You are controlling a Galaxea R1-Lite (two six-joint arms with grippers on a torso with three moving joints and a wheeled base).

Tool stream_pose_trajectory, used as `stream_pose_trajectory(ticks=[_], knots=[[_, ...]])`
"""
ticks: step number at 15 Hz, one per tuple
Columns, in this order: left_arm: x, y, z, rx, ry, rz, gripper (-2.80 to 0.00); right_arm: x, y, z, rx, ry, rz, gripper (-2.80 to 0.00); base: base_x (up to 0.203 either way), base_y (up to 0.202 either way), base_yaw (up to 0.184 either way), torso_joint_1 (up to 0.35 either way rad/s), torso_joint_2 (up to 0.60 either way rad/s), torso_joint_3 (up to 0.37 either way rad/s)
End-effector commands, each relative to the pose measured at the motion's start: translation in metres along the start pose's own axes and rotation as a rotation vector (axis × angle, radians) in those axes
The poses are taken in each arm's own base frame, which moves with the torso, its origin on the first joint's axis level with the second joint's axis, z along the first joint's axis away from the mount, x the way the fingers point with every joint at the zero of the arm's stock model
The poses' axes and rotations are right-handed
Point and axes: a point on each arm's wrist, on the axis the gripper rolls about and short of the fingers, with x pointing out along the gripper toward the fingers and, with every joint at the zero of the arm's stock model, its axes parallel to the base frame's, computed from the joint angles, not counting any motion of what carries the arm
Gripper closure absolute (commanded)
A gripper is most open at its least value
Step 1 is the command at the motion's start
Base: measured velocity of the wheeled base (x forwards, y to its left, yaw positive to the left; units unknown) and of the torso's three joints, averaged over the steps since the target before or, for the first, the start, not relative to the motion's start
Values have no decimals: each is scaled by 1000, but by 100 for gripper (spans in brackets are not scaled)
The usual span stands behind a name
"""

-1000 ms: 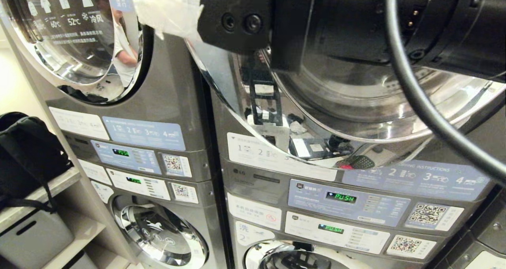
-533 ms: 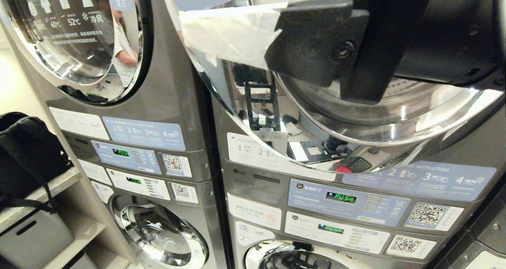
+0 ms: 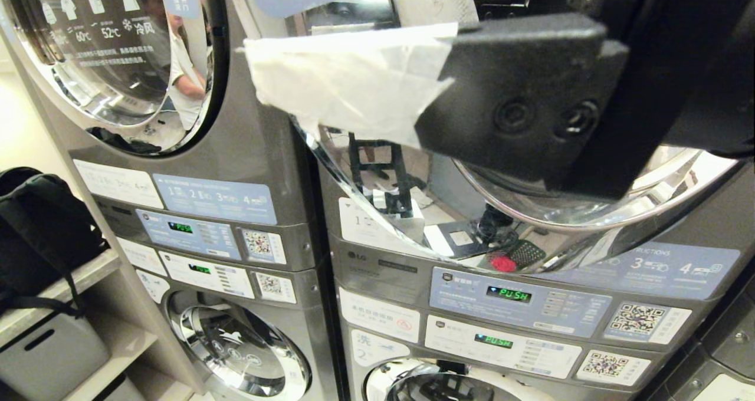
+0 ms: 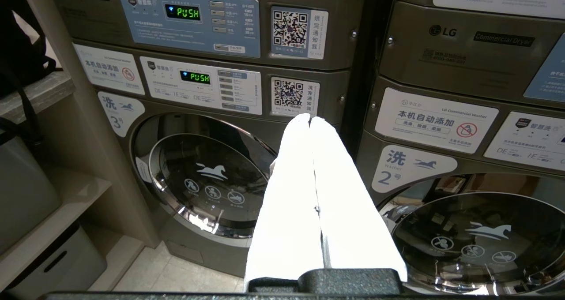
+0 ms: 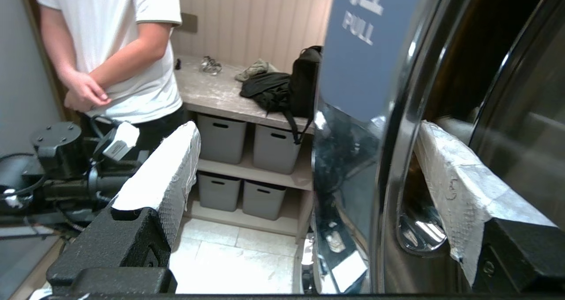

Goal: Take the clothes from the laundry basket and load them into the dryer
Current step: Open the dryer

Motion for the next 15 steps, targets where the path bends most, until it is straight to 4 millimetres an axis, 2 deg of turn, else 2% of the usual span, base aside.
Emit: stream_pose_trajectory(ticks=[1, 6, 13, 15], knots=[[0, 0, 0, 0, -1, 0, 0, 1, 1, -2, 3, 2, 22, -280, 0, 0, 0, 0, 0, 0], [0, 0, 0, 0, -1, 0, 0, -12, 6, -1, 19, 1, 44, -280, 0, 0, 0, 0, 0, 0], [0, 0, 0, 0, -1, 0, 0, -47, 20, -5, 35, 14, 43, -280, 0, 0, 0, 0, 0, 0], [0, 0, 0, 0, -1, 0, 0, -58, 23, 1, 26, -5, 30, -280, 0, 0, 0, 0, 0, 0]])
